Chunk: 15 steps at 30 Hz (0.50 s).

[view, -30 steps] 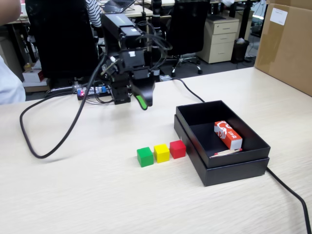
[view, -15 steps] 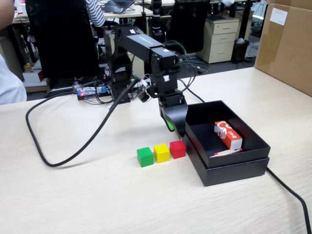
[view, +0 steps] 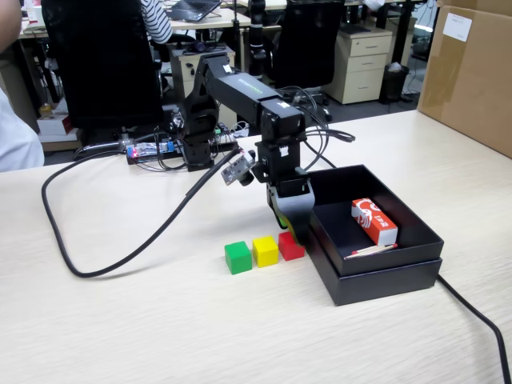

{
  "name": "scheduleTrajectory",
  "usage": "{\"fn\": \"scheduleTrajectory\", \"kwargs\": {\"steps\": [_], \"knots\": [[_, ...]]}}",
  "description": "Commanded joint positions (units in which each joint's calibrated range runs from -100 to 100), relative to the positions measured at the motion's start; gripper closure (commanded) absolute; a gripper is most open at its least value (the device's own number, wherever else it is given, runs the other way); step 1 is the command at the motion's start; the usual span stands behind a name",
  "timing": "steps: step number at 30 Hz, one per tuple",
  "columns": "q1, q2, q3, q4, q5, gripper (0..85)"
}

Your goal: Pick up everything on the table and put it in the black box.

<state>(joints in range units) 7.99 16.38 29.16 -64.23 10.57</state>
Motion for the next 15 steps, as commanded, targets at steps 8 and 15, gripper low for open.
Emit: {"fn": "scheduleTrajectory", "kwargs": {"steps": [8,15], "knots": [[0.88,7.20,11.45,-3.63,0.00,52.5],[0.93,8.12,12.18,-3.72,0.63,84.6]]}}
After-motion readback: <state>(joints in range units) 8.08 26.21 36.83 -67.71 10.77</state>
